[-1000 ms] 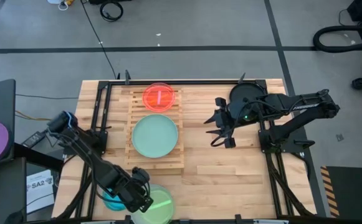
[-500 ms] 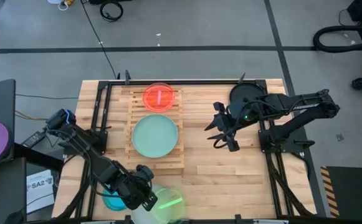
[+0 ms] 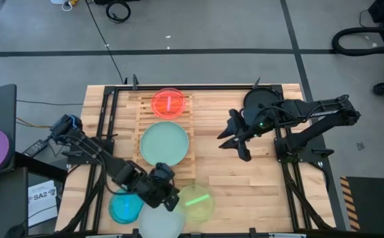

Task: Place and stack plates onto a shelf
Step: Stack the green transparent plate on the pink transparent plate

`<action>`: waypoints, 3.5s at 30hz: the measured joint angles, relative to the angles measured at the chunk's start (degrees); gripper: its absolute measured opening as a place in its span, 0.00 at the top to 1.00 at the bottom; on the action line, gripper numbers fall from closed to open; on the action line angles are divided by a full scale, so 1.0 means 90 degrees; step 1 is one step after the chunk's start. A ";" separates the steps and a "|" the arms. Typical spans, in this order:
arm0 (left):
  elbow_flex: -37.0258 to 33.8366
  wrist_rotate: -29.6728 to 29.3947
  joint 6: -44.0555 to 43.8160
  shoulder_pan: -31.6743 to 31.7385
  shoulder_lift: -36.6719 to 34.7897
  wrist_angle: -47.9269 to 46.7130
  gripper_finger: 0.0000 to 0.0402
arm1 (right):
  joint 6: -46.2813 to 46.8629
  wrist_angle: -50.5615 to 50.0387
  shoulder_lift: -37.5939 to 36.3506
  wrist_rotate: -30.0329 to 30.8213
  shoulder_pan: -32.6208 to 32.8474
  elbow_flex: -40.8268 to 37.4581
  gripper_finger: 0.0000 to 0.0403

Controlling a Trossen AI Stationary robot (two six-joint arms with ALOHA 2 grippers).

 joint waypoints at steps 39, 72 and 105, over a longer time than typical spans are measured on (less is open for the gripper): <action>0.0002 0.0893 0.1235 0.0819 -0.0013 0.1732 0.99 | 0.2551 0.0090 -0.0002 -0.1037 0.0000 0.0000 0.59; 0.0007 -0.3222 0.5152 0.2532 -0.1098 0.1355 0.99 | 0.0064 0.0911 -0.1537 0.1577 -0.0418 0.0000 0.59; 0.0002 -0.4044 0.5783 0.3221 -0.0908 0.1370 0.99 | -0.2638 0.2288 0.0107 0.4539 -0.0418 0.0000 0.59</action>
